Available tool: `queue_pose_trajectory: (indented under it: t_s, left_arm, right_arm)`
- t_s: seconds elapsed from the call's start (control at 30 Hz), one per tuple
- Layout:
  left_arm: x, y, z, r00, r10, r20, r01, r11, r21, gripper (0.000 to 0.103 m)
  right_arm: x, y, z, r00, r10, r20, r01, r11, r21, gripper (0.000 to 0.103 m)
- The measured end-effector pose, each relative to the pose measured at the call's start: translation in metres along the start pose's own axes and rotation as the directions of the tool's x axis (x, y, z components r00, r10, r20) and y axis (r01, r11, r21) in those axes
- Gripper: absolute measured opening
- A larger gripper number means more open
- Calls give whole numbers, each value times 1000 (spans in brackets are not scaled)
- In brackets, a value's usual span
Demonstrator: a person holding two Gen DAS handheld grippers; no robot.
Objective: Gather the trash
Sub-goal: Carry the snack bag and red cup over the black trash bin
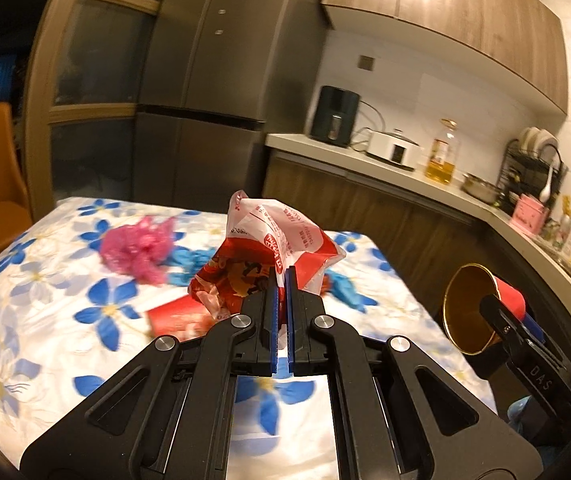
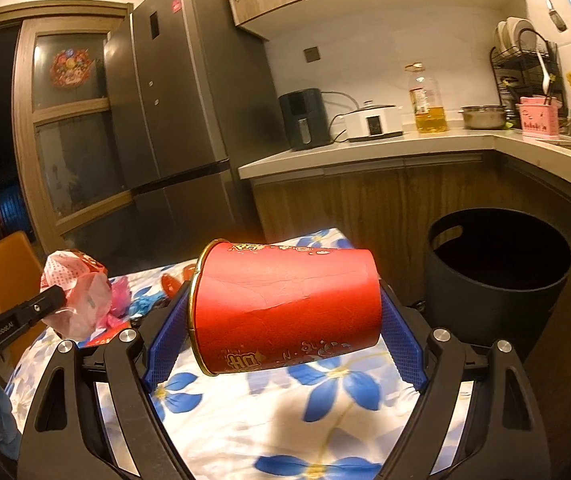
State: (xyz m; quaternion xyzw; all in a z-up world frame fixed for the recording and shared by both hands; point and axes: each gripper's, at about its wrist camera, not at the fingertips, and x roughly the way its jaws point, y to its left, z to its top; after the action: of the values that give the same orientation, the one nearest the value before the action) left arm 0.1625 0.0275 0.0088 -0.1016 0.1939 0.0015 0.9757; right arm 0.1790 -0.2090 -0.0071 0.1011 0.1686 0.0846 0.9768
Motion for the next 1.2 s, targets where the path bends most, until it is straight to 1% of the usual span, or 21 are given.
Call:
queue_pose_trajectory:
  t_s: [0.27, 0.57, 0.9, 1.03, 1.2]
  left_arm:
    - [16, -48, -2, 997, -78, -22, 79, 995, 57, 2]
    - [37, -108, -1, 983, -179, -40, 183, 976, 120, 2]
    - [61, -185, -1, 953, -297, -61, 303, 934, 187, 2]
    - [70, -213, -1, 940, -336, -64, 342, 916, 209, 2]
    - [83, -243, -3, 925, -372, -78, 379, 897, 229, 2]
  right_arm:
    - [-12, -33, 11, 997, -60, 37, 59, 998, 28, 83]
    - [-20, -76, 25, 986, -148, 80, 144, 988, 63, 83]
    - [-27, -126, 43, 956, -264, 130, 253, 963, 95, 83]
    - [-28, -144, 49, 944, -298, 145, 284, 953, 109, 83]
    - [-27, -163, 55, 935, -320, 153, 303, 945, 122, 83]
